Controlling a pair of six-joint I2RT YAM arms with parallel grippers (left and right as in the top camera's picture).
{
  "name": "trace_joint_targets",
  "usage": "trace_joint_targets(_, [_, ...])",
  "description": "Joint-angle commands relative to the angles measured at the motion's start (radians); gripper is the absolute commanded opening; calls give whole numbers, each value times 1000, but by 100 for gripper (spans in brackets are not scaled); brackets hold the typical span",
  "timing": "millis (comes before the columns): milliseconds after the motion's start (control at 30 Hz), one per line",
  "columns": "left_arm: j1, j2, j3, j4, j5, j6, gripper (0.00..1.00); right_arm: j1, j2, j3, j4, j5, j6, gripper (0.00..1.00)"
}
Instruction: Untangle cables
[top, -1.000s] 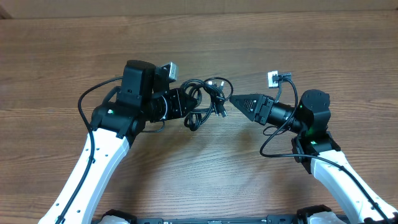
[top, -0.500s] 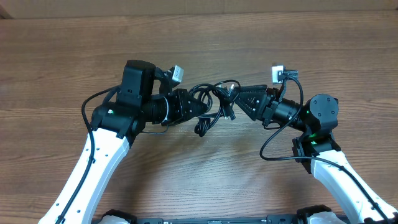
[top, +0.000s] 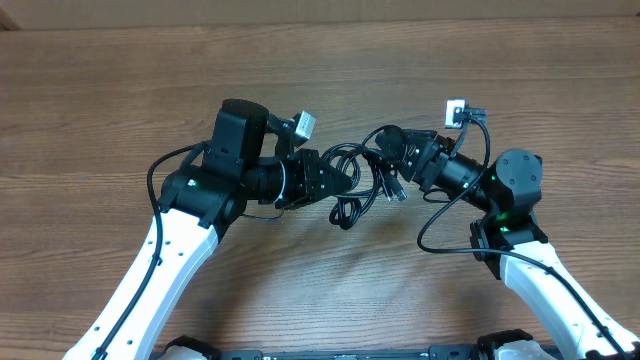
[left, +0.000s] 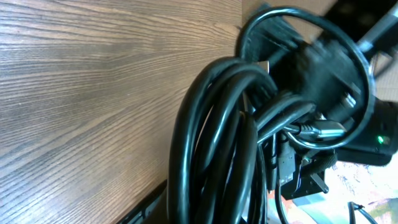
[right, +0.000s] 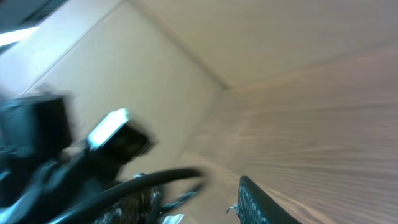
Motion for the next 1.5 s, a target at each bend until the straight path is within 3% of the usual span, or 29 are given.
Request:
trace_joint_targets(0, [-12, 3, 7, 11, 93, -1, 4, -12, -2, 13, -92, 217, -2, 42])
trace_joint_targets(167, [-12, 3, 7, 10, 111, 41, 4, -23, -2, 13, -261, 378, -2, 42])
trace_joint_targets(767, [31, 3, 7, 3, 98, 70, 4, -124, -2, 13, -460, 423, -4, 41])
trace_joint_targets(833, [45, 3, 7, 1, 52, 88, 5, -133, -2, 13, -477, 398, -10, 38])
trace_joint_targets(1033, [64, 3, 7, -28, -238, 91, 4, -134, -2, 13, -481, 251, -35, 14])
trace_joint_targets(1167, [64, 3, 7, -25, -263, 84, 4, -134, -2, 13, -480, 164, -60, 8])
trace_joint_targets(1467, [61, 3, 7, -27, -260, 147, 4, -134, -2, 13, -420, -39, -61, 29])
